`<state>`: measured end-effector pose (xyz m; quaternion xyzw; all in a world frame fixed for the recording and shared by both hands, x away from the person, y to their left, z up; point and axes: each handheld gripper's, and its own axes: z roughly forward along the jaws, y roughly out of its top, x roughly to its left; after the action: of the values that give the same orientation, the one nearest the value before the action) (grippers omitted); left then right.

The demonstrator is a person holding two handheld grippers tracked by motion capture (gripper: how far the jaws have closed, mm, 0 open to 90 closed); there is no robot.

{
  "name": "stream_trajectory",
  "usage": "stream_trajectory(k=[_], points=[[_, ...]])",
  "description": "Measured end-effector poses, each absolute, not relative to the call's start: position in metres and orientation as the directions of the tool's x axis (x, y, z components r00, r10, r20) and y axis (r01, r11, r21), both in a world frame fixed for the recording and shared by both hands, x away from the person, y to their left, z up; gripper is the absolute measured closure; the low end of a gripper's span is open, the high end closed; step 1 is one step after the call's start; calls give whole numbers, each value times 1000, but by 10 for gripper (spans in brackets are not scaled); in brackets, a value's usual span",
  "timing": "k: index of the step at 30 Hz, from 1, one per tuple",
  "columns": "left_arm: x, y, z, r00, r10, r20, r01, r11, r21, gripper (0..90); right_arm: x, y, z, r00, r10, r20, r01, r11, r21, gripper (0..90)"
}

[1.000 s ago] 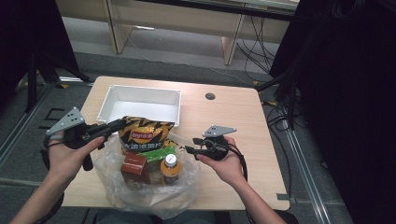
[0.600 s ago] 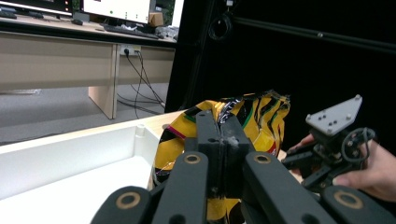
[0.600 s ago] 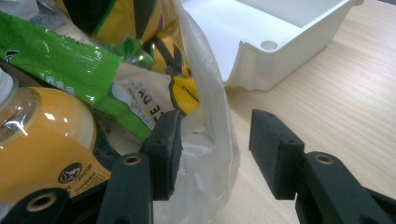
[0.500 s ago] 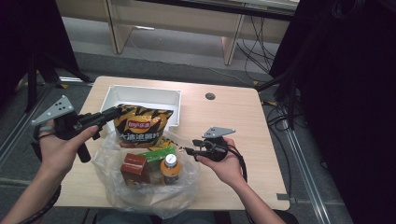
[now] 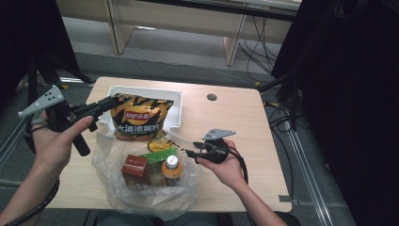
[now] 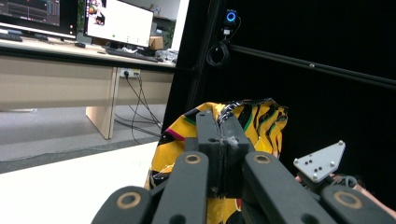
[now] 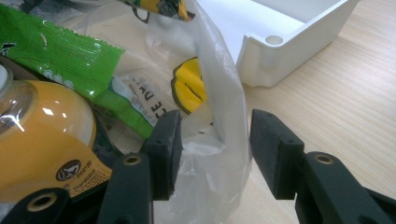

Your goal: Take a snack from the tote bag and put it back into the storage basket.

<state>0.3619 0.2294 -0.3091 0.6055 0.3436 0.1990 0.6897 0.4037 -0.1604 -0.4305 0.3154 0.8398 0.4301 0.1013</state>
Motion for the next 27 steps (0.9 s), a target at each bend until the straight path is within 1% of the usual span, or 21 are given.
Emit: stream_trajectory(k=[14,15,27], points=[[373,231,-291,683,699,-211,108,189,976,892,404,-161,-431,-779,618,104,445,429,786,546],[374,231,-290,682,700,-210,105,191,976,893,405,-162,-430,-785,614,82,426,440,791,546],[393,234,-286,679,707,-200,92,189,978,892,403,-162,-429,-778,620,102,442,424,791,545]])
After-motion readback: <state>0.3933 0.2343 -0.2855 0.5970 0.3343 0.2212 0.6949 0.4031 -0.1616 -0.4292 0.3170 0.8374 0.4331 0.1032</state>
